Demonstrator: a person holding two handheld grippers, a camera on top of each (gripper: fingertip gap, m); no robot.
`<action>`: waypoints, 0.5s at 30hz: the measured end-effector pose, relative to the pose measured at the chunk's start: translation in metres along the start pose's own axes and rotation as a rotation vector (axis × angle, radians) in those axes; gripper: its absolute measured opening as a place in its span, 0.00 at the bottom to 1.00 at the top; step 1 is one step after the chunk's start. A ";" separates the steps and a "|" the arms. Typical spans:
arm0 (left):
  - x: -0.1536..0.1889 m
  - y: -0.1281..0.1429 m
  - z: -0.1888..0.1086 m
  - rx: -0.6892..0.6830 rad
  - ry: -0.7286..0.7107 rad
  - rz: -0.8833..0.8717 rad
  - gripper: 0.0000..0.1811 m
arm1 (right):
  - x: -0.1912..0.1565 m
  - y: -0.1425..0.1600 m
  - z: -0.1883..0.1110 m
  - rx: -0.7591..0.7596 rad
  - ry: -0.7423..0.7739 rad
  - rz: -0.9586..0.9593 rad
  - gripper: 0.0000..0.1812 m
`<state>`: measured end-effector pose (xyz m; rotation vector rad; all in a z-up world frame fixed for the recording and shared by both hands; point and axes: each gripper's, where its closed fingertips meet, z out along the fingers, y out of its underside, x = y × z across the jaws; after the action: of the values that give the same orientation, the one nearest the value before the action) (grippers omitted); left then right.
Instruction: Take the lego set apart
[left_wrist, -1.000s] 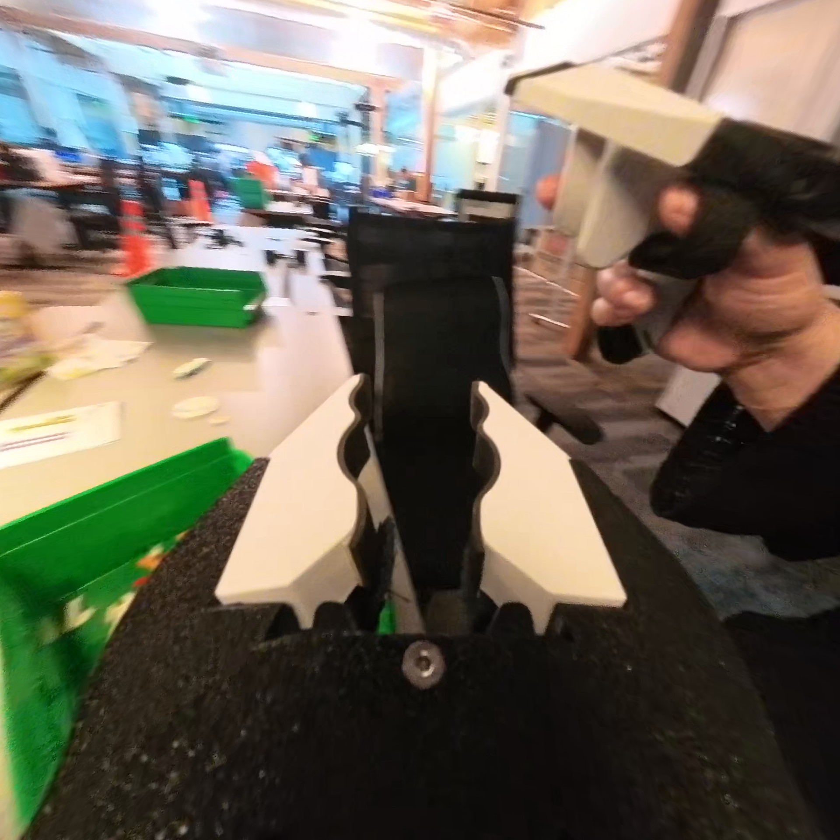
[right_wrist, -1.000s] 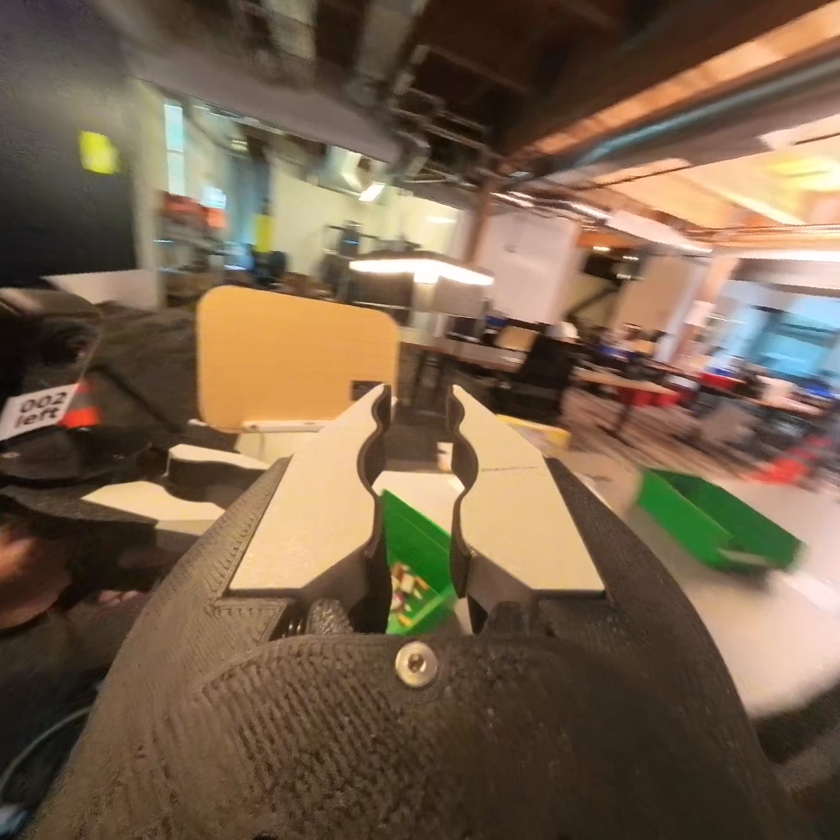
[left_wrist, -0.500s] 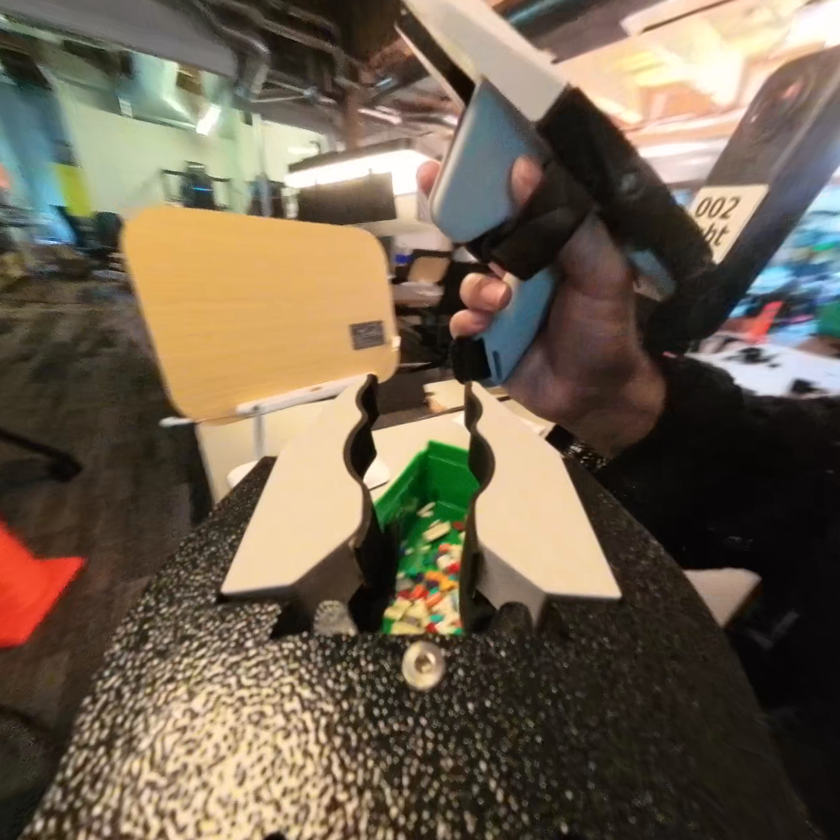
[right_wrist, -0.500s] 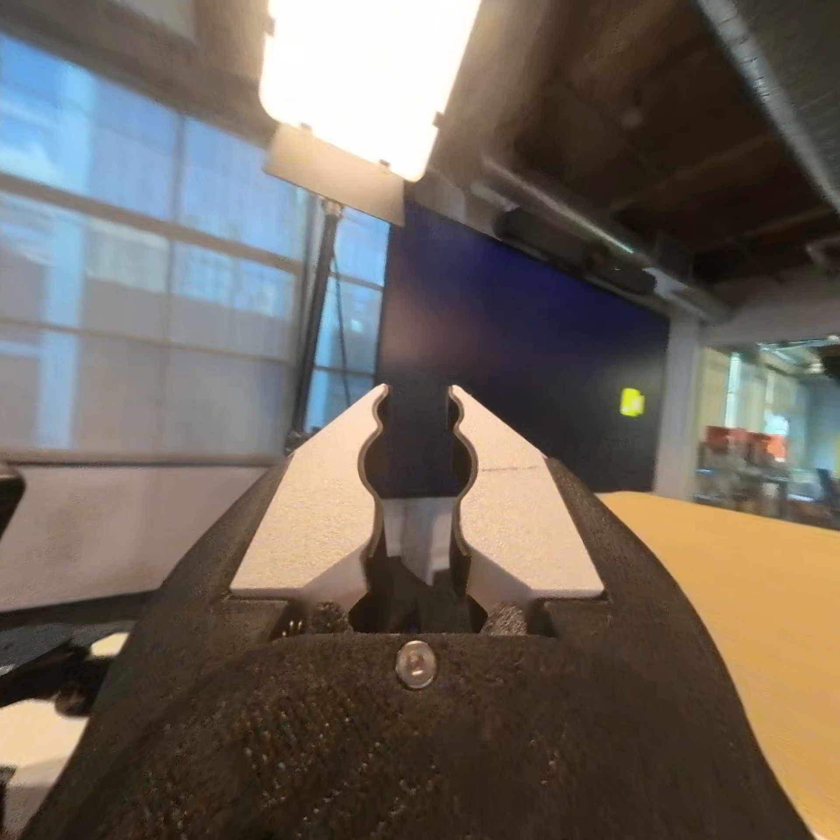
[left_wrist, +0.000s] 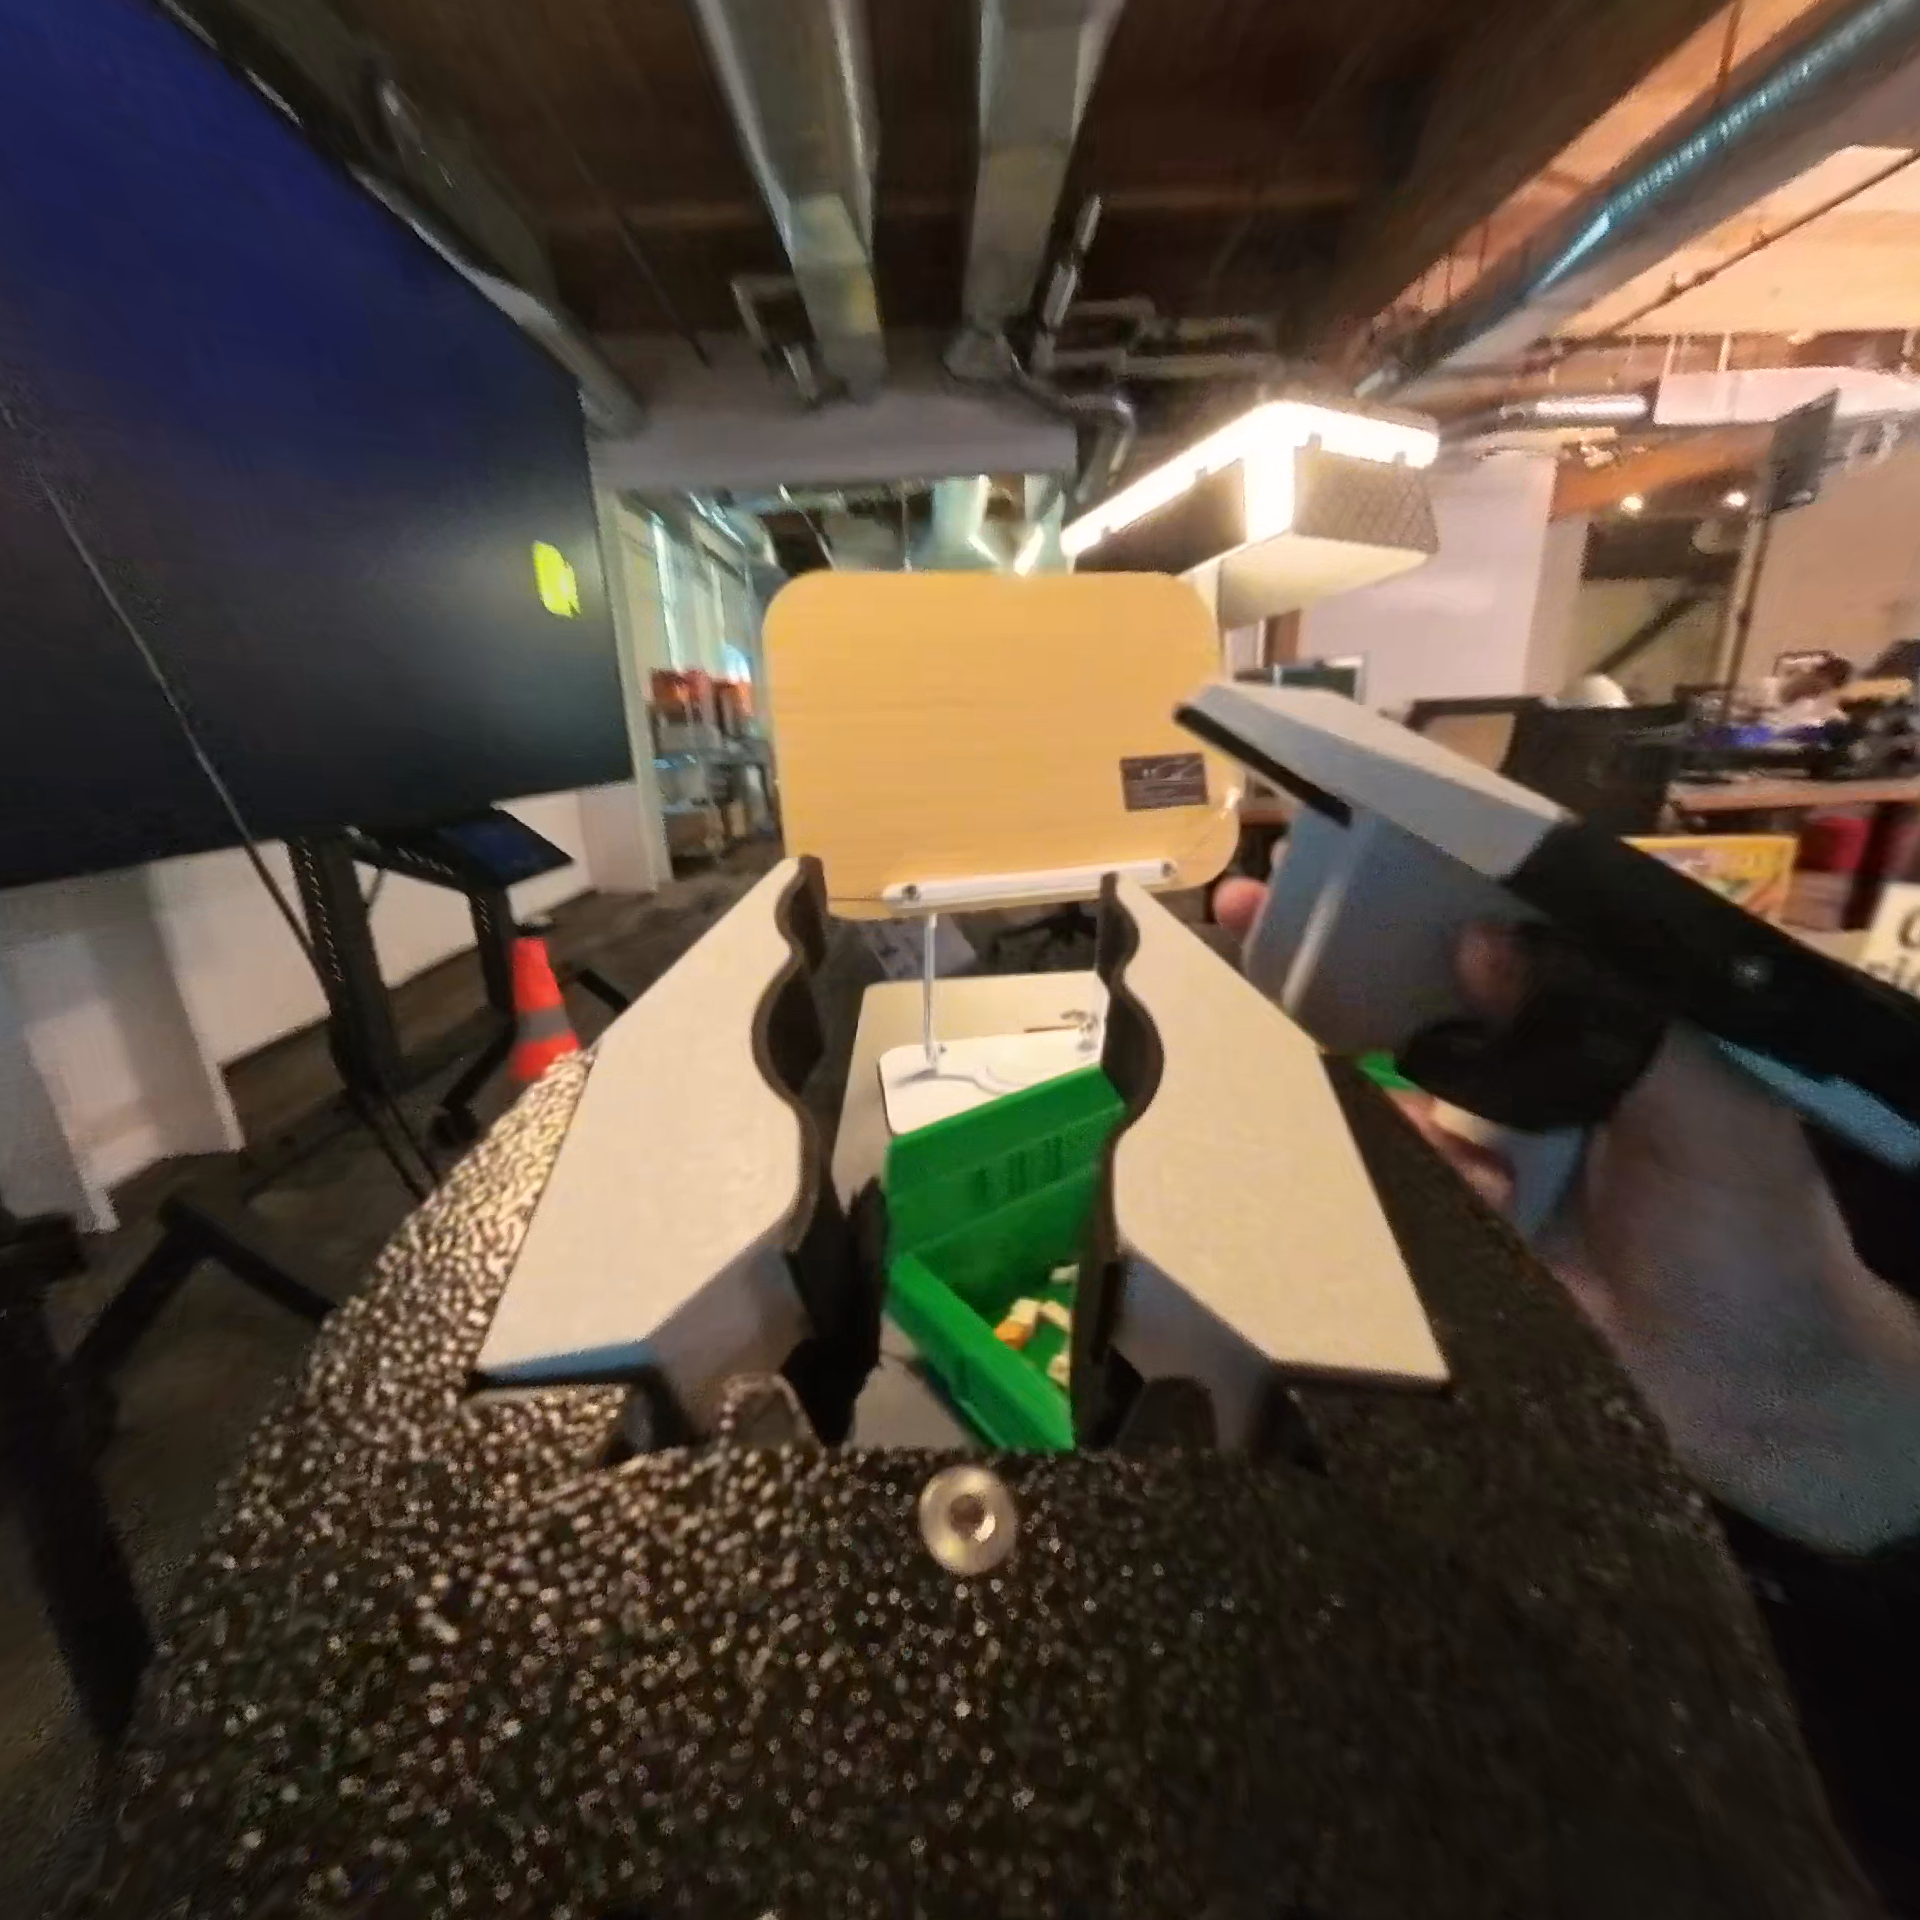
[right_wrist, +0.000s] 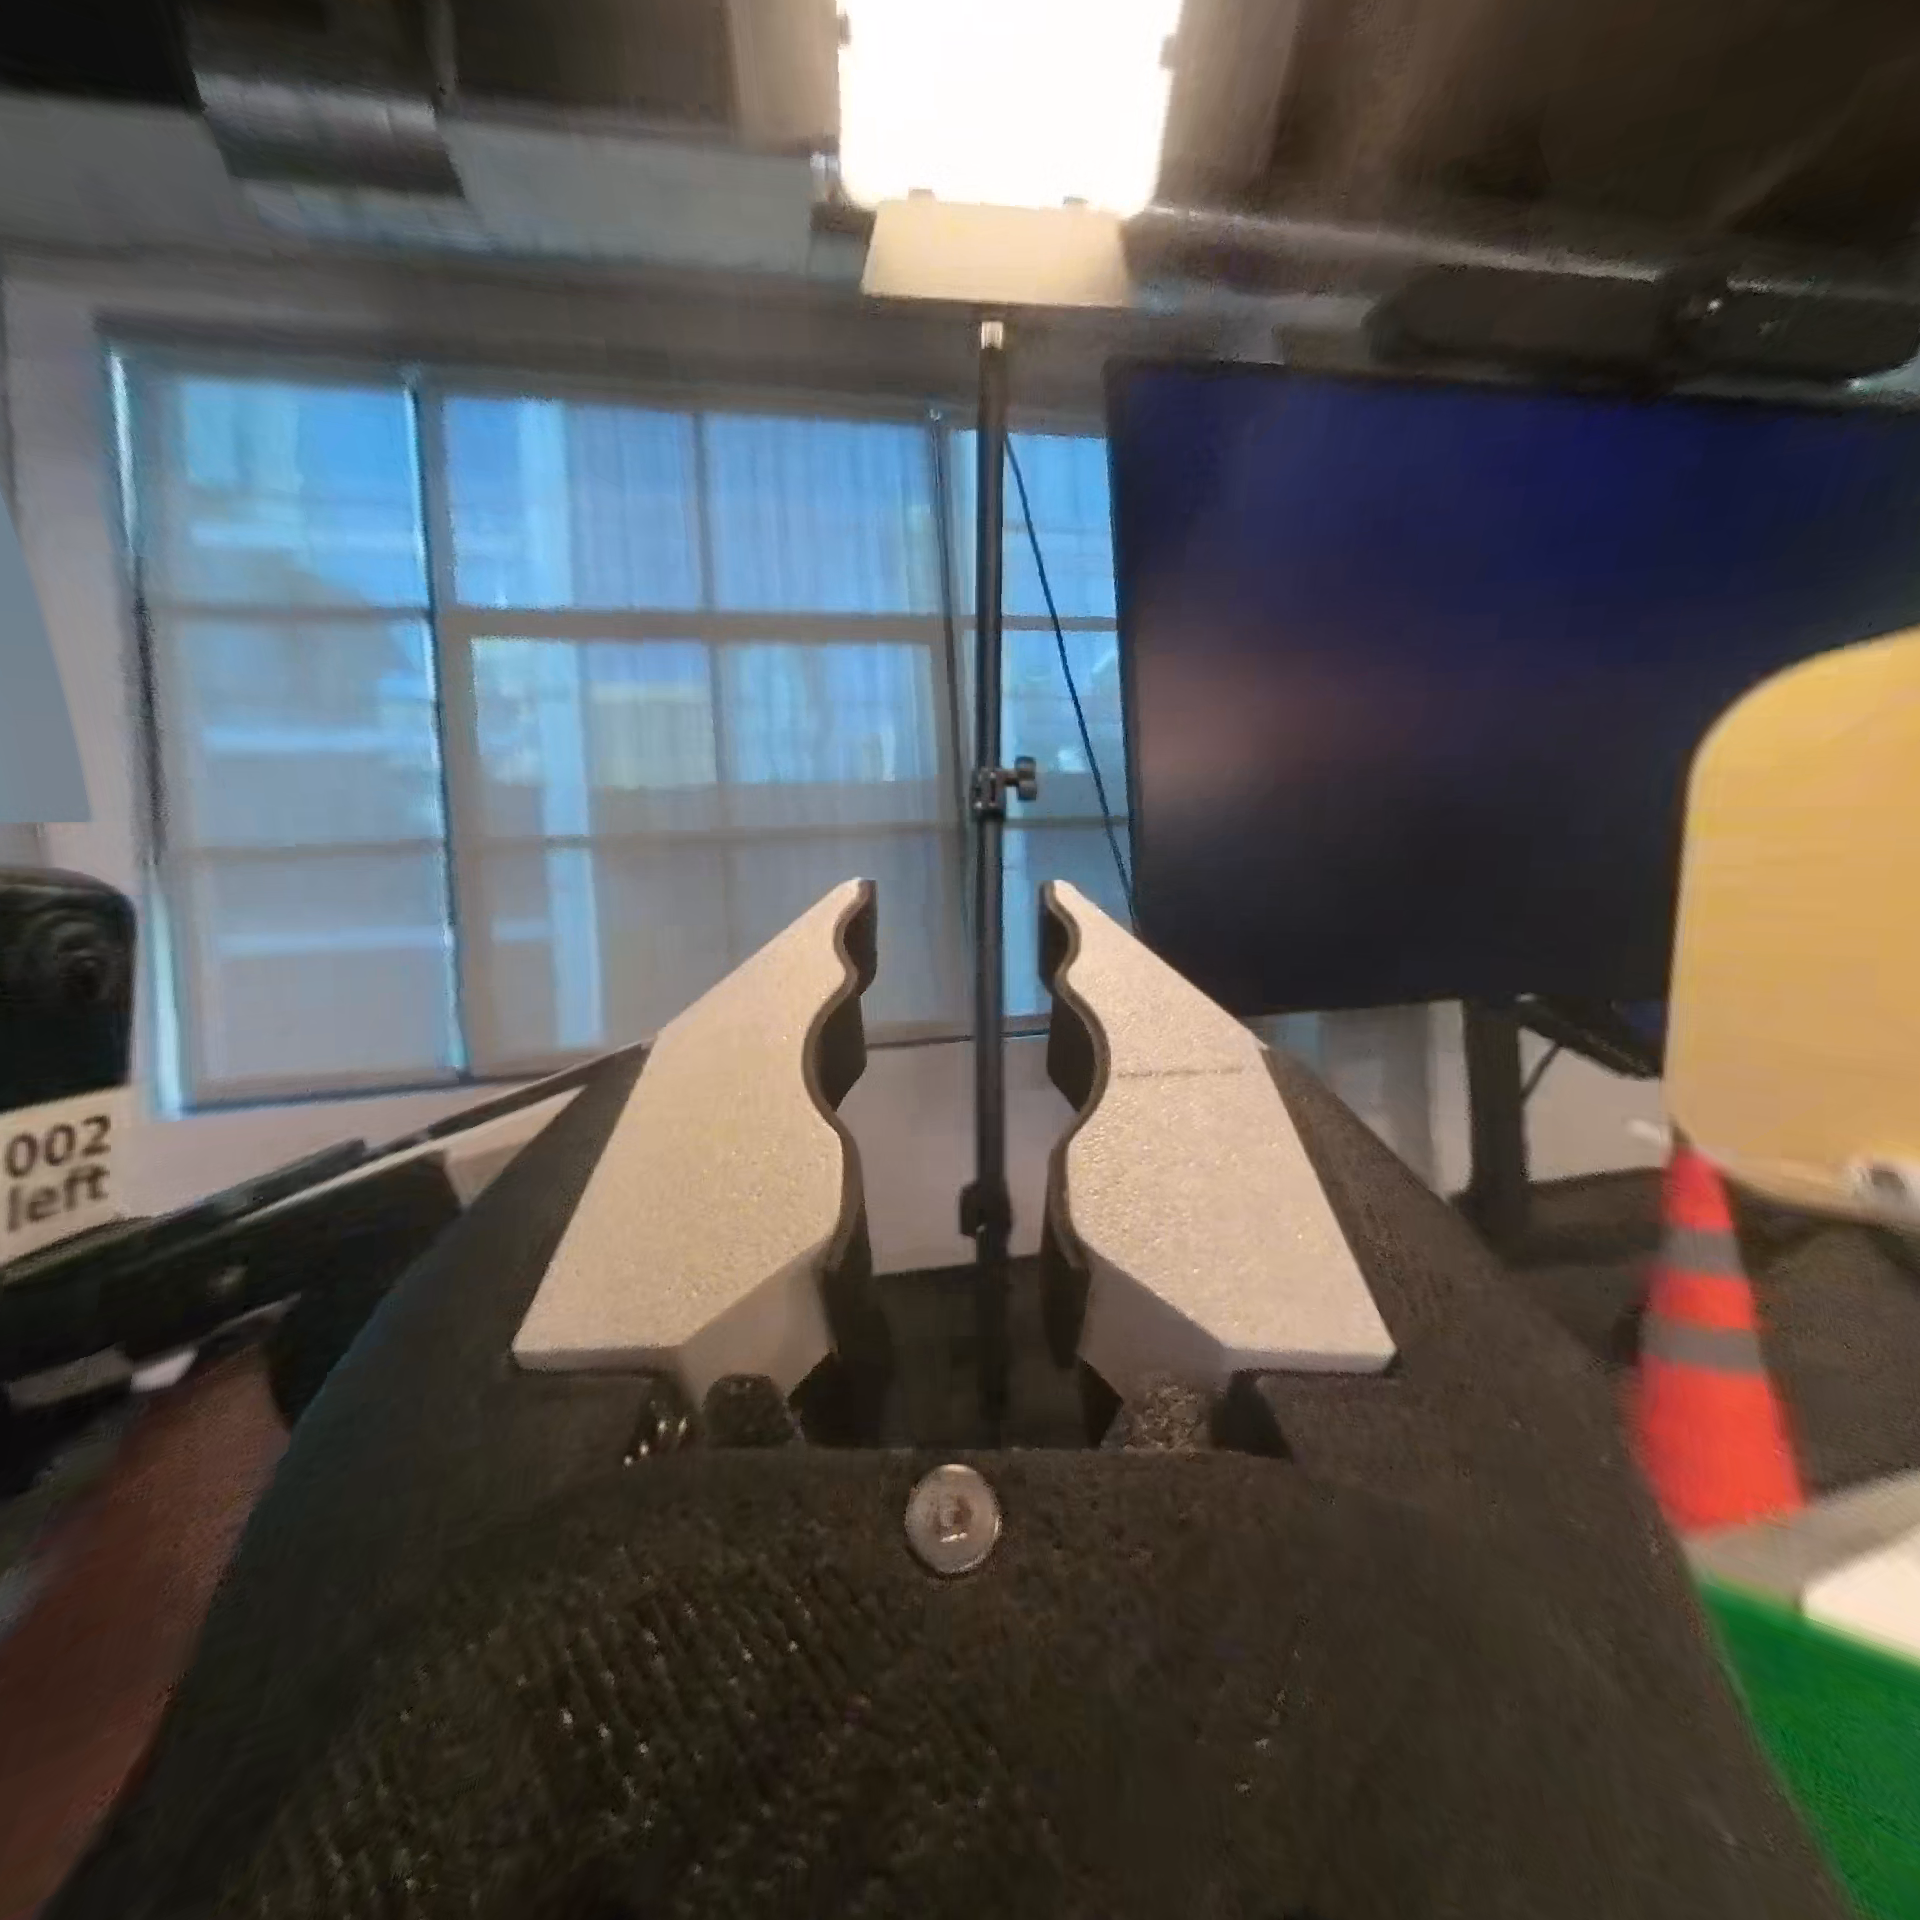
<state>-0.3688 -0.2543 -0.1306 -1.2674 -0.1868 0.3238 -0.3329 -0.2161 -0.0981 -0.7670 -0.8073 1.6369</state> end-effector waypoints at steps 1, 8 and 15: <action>0.020 0.001 -0.010 0.036 -0.021 0.014 0.26 | -0.002 -0.008 -0.027 0.022 -0.009 0.022 0.16; 0.165 0.023 -0.028 -0.117 0.015 0.026 0.24 | 0.028 -0.110 -0.166 -0.027 0.116 -0.126 0.13; 0.245 -0.015 -0.025 -0.057 0.097 0.089 0.24 | 0.085 -0.209 -0.257 -0.150 0.281 -0.298 0.13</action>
<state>-0.1284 -0.1973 -0.1338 -1.3468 -0.0576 0.3345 -0.0247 -0.0686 -0.0748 -0.9115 -0.8044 1.1828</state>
